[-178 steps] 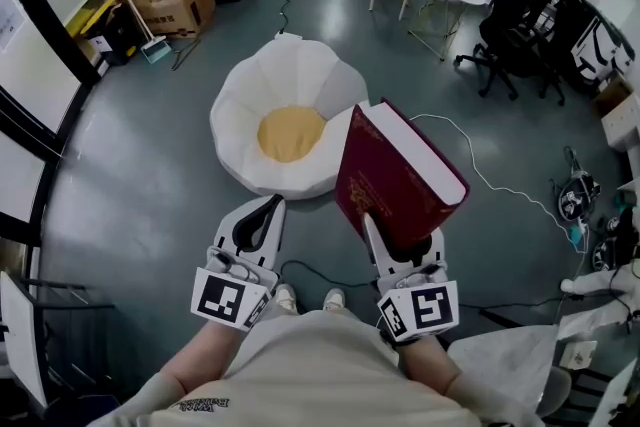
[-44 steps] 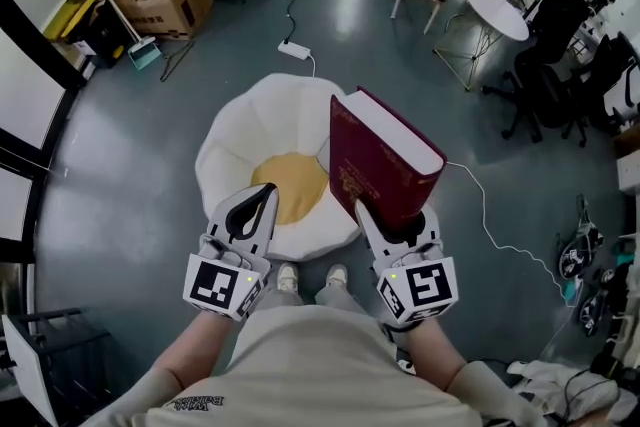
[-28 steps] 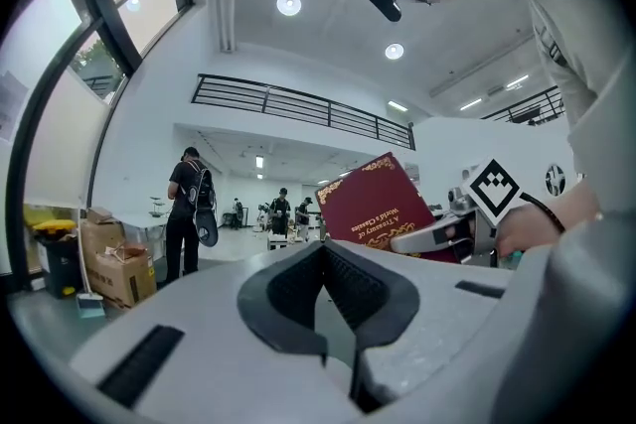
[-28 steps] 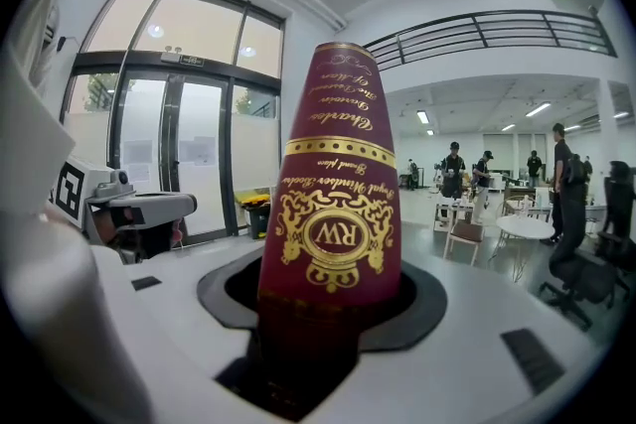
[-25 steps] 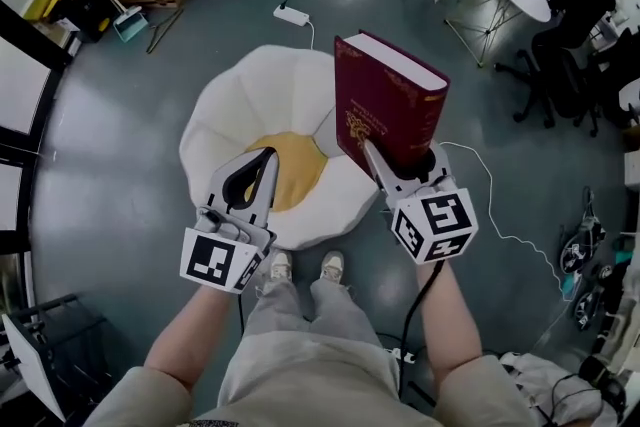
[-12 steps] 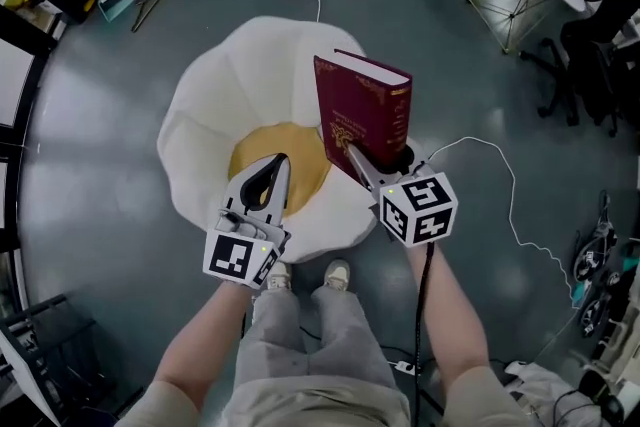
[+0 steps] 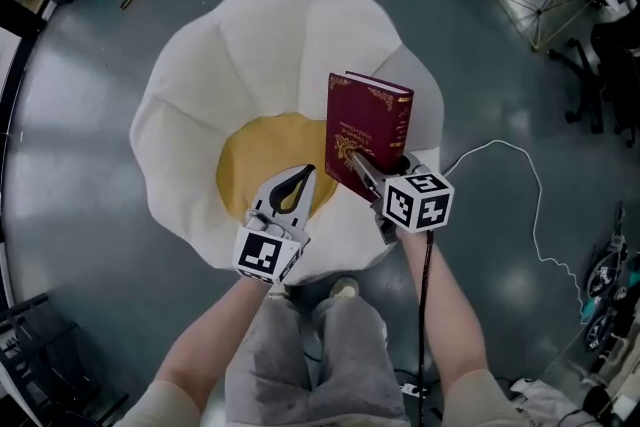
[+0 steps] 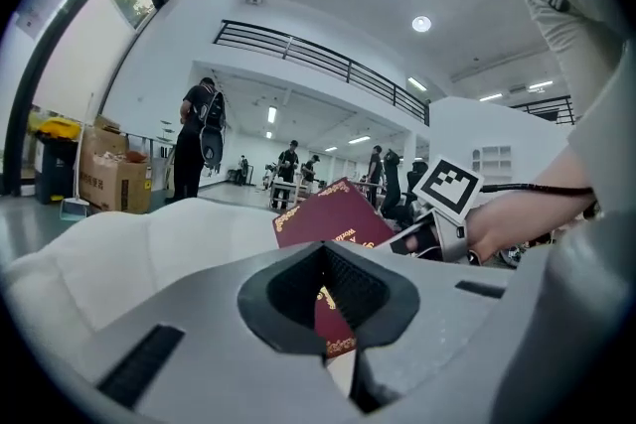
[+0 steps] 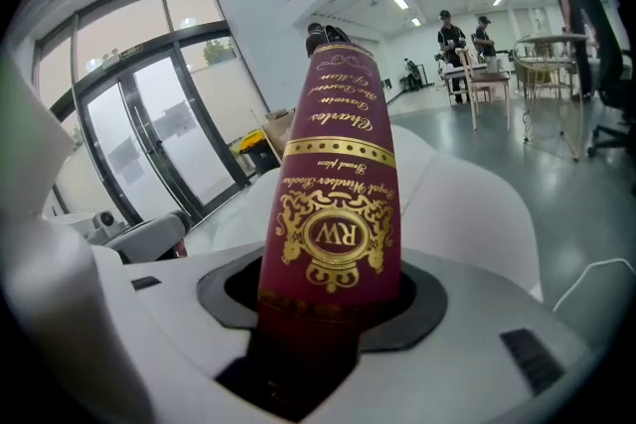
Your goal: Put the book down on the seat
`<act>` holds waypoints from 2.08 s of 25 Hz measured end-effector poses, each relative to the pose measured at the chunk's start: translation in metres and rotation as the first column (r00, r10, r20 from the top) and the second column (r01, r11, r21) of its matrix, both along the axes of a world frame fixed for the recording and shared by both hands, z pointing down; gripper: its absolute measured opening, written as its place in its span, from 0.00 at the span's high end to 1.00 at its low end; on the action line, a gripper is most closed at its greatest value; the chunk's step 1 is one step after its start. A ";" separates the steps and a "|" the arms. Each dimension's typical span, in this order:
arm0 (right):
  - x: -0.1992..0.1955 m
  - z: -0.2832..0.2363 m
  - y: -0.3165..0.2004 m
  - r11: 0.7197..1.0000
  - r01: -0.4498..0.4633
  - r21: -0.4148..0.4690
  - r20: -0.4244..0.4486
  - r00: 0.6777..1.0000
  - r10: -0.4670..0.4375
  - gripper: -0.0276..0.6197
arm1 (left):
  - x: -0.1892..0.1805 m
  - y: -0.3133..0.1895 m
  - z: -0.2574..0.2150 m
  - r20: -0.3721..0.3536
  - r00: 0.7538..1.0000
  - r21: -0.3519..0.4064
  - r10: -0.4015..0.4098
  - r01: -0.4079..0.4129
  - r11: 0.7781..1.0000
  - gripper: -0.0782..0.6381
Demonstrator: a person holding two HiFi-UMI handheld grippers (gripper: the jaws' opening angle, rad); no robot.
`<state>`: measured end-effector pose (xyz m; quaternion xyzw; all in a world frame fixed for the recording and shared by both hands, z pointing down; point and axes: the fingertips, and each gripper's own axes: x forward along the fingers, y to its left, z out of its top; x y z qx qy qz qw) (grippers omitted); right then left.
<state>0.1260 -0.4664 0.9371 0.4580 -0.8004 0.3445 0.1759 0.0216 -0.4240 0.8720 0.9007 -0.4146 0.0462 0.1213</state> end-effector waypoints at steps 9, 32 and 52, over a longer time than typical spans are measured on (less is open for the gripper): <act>-0.002 0.134 0.011 0.990 -0.044 -0.136 0.011 0.999 0.046 0.60 | -0.004 0.006 0.103 0.032 0.999 -0.083 0.027 -0.024 0.996 0.89; 0.040 0.051 0.036 0.969 -0.224 -0.103 -0.149 0.967 0.207 0.53 | -0.012 0.026 0.028 0.021 0.998 -0.141 0.050 -0.047 0.989 0.89; 0.020 -0.299 0.098 0.967 -0.200 0.159 -0.039 0.977 0.209 0.63 | -0.045 0.069 -0.244 0.023 0.999 -0.034 0.037 -0.036 0.999 0.89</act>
